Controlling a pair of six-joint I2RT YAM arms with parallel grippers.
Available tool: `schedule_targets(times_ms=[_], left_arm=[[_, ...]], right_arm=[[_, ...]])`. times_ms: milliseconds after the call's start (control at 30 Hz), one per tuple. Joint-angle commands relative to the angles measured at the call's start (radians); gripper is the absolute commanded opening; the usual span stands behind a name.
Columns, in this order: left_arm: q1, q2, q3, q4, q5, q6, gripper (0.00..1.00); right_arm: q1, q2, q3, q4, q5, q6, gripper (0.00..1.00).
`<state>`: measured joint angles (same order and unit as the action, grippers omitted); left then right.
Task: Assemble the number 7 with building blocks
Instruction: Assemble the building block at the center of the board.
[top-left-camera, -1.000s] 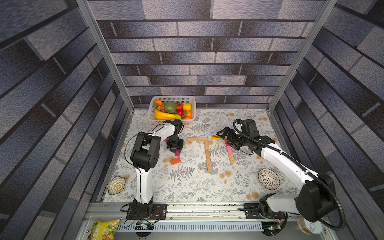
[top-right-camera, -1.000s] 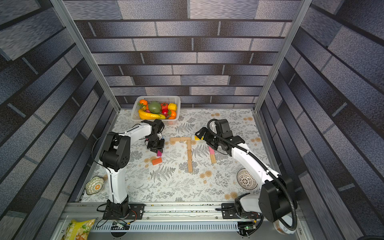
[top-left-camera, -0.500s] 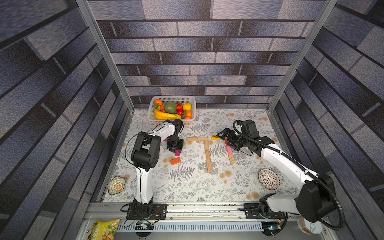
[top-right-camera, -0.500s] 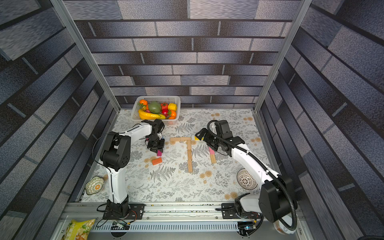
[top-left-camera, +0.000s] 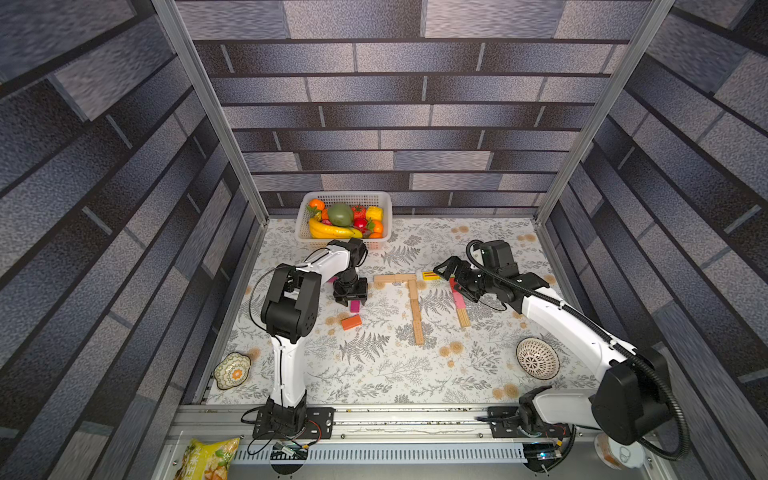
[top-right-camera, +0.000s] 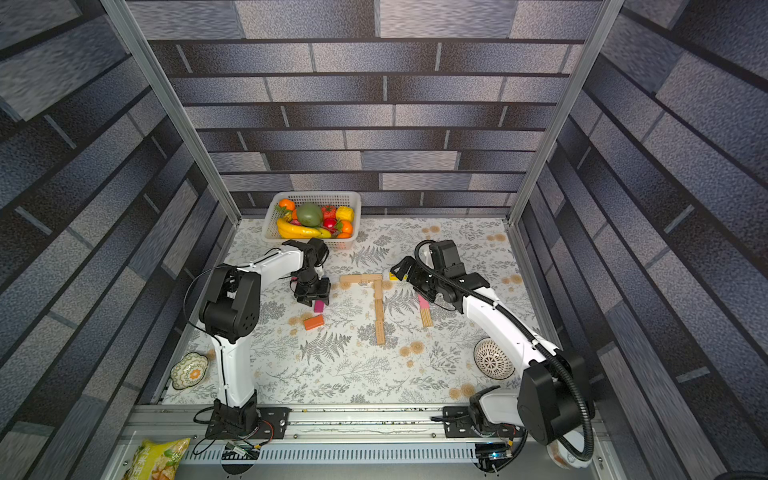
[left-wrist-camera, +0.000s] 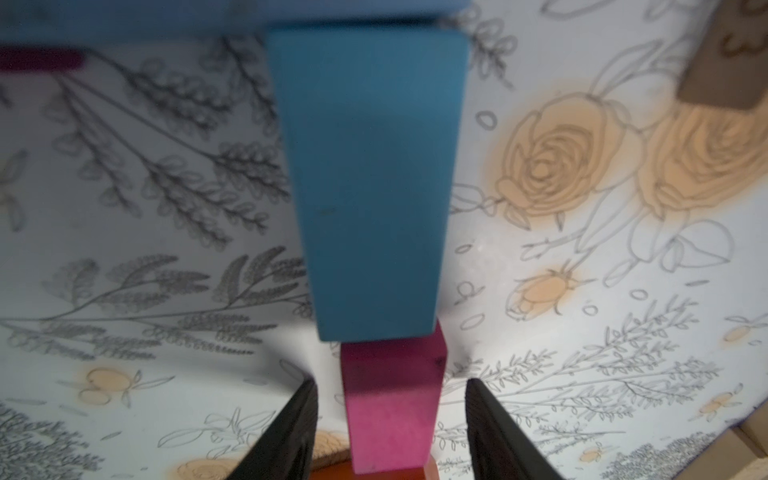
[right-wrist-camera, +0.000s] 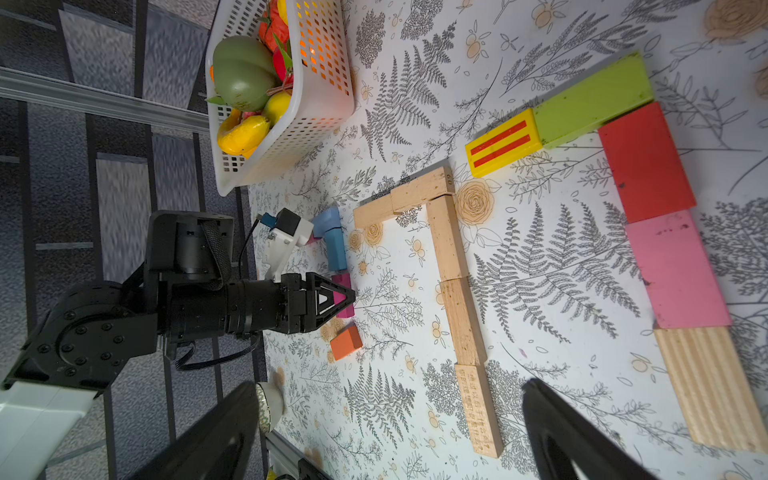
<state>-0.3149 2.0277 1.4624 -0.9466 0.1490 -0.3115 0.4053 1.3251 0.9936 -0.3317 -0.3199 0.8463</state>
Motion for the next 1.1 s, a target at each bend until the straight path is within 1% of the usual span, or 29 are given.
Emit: schedule_targets(times_ms=[0, 200, 400, 533, 667, 900, 1067], left_arm=[[-0.006, -0.092, -0.05, -0.006, -0.02, 0.021, 0.63], [-0.013, -0.149, -0.133, 0.012, -0.003, 0.054, 0.64], [-0.041, -0.184, -0.206, 0.055, 0.034, 0.058, 0.64], [-0.062, -0.192, -0.229, 0.058, 0.04, 0.053, 0.64], [-0.086, -0.232, -0.265, 0.062, 0.049, 0.042, 0.63], [-0.111, -0.283, -0.345, 0.072, 0.032, 0.016, 0.63], [-0.128, -0.273, -0.361, 0.078, 0.017, -0.008, 0.55]], right_arm=[[0.002, -0.017, -0.023, 0.027, -0.009, 0.011, 1.0], [0.002, -0.017, -0.007, 0.025, -0.016, 0.009, 1.0], [0.002, -0.042, -0.019, 0.017, -0.012, 0.009, 1.0], [0.001, -0.059, -0.026, 0.01, -0.008, 0.009, 1.0], [0.003, -0.071, -0.037, 0.012, -0.004, 0.011, 1.0], [0.004, -0.082, -0.056, 0.028, -0.003, 0.022, 1.0], [0.004, -0.089, -0.059, 0.028, -0.002, 0.023, 1.0]])
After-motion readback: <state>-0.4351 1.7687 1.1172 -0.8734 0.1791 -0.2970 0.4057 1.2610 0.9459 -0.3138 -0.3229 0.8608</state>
